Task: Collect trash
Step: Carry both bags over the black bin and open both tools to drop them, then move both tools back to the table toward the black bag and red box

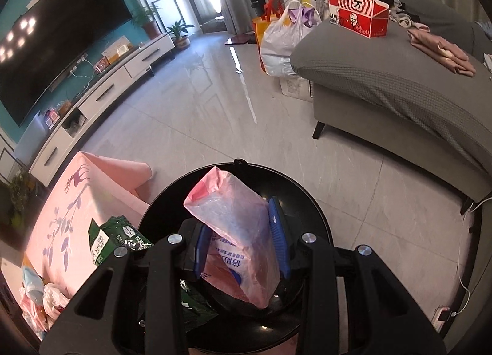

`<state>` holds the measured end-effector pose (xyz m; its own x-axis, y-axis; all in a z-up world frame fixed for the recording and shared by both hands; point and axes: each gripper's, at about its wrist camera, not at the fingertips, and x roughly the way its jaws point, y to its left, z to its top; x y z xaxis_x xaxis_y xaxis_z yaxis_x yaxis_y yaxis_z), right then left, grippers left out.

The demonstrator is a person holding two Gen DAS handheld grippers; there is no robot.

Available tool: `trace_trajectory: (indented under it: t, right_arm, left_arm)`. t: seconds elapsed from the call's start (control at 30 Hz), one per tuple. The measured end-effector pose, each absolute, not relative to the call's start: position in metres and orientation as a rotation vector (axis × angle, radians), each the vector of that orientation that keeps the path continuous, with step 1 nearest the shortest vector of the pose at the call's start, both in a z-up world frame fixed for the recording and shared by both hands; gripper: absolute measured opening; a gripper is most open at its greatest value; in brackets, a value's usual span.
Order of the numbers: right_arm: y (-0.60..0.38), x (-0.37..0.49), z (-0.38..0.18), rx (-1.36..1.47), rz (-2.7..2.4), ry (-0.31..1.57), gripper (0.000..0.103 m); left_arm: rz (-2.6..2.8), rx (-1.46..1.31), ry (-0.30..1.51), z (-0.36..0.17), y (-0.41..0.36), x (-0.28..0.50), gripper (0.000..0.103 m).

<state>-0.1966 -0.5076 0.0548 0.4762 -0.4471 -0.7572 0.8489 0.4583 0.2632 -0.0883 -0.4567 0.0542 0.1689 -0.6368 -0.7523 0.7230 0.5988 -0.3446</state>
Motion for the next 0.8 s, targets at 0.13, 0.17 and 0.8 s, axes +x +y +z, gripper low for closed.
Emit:
trace_trajectory:
  t: [0.13, 0.17, 0.8]
  right_arm:
    - [-0.511, -0.196, 0.053, 0.692, -0.886, 0.673, 0.038]
    - [-0.511, -0.196, 0.053, 0.691, -0.888, 0.672, 0.038]
    - [-0.485, -0.191, 0.071, 0.613, -0.933, 0.603, 0.073]
  left_arm:
    - [-0.972, 0.108, 1.010, 0.054, -0.458, -0.088, 0.023]
    - [-0.973, 0.108, 1.008, 0.054, -0.458, -0.088, 0.024]
    - [-0.902, -0.031, 0.943, 0.093, -0.374, -0.067, 0.088]
